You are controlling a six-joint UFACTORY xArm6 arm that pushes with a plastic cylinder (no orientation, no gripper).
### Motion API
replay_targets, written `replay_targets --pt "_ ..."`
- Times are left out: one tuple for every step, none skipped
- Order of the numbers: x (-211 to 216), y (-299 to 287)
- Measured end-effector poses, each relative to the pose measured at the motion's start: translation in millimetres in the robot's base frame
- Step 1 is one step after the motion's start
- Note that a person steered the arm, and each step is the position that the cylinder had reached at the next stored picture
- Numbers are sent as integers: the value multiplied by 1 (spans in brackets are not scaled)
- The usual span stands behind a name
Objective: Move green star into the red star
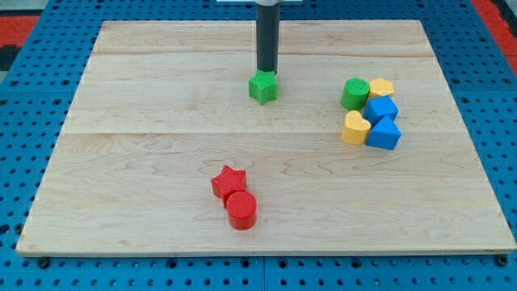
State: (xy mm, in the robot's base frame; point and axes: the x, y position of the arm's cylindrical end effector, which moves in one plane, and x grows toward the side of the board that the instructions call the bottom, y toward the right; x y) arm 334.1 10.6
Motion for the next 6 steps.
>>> replay_targets --pt "37 0" --pt "70 0" --pt "118 0" --pt "161 0" --pt "178 1" --pt "173 26"
